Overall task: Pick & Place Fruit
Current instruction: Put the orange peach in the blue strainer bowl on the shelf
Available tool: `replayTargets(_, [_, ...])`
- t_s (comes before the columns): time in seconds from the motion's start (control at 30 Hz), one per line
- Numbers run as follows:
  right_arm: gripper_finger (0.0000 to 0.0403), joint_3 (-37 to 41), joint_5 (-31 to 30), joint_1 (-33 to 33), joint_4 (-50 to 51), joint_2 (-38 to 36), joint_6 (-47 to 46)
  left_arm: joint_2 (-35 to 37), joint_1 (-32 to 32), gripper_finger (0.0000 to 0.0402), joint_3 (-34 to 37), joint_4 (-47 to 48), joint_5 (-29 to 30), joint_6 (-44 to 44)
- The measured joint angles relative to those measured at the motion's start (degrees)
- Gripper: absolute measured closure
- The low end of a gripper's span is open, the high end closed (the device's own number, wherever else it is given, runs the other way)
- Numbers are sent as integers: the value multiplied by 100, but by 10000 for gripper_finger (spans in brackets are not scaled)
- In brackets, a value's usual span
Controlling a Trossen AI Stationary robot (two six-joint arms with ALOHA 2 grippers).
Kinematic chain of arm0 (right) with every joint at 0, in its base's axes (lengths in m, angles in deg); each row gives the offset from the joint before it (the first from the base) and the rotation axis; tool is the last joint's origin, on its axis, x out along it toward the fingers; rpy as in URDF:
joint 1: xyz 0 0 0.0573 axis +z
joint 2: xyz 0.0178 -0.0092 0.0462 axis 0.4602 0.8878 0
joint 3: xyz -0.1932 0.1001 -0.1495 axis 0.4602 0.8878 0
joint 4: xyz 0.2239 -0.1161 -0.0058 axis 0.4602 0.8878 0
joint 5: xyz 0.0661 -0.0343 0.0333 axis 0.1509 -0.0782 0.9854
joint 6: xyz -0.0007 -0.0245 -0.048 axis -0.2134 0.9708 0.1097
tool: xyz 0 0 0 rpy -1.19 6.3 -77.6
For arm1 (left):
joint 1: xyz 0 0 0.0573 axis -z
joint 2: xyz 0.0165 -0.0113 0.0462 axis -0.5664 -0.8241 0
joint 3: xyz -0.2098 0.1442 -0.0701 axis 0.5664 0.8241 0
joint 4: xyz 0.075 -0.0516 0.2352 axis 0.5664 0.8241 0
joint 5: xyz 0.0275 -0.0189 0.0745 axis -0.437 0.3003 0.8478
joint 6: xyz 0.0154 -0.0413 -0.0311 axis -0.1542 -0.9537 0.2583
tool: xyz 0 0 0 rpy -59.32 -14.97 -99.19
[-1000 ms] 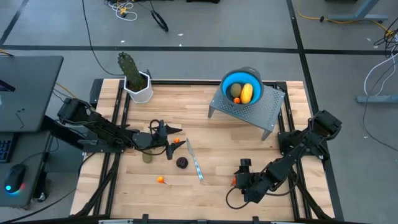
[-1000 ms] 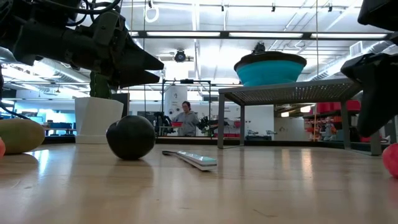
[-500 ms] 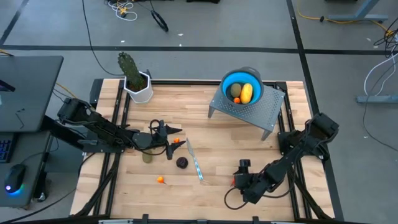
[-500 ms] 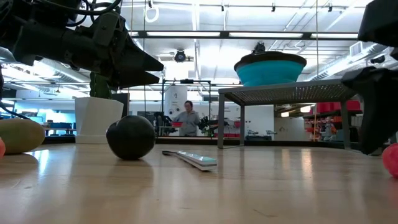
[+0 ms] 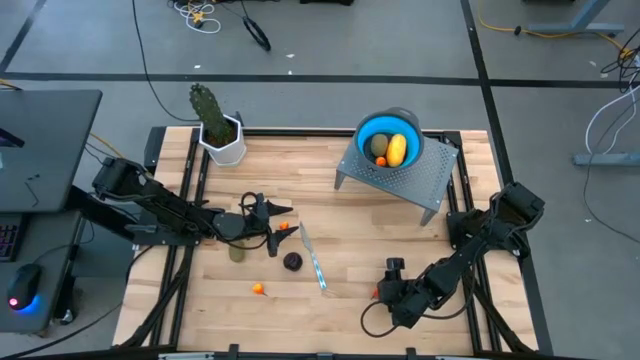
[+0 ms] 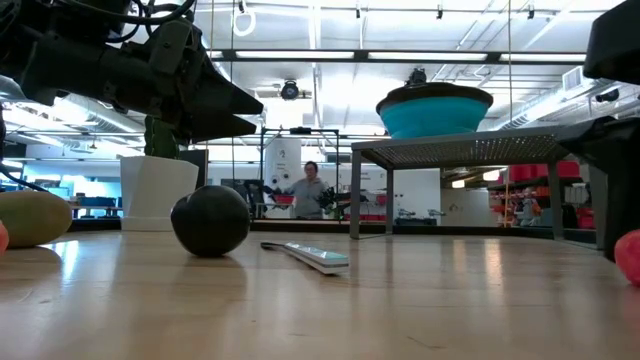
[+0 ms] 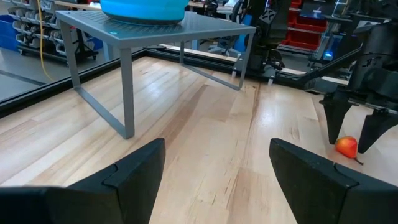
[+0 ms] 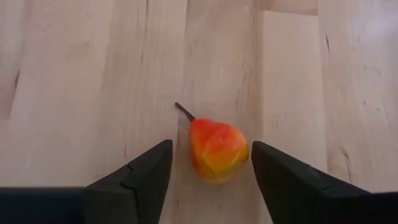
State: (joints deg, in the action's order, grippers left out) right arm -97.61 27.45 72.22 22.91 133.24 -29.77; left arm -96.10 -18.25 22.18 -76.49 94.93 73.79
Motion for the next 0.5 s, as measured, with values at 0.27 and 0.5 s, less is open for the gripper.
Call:
replayTargets(0.27, [238, 0, -18, 0, -106, 0, -12, 0, 0, 107, 0, 0, -4, 0])
replayTargets(0.5, [270, -393, -392, -17, -4, -286, 16, 0, 0, 107, 0, 1, -76, 41])
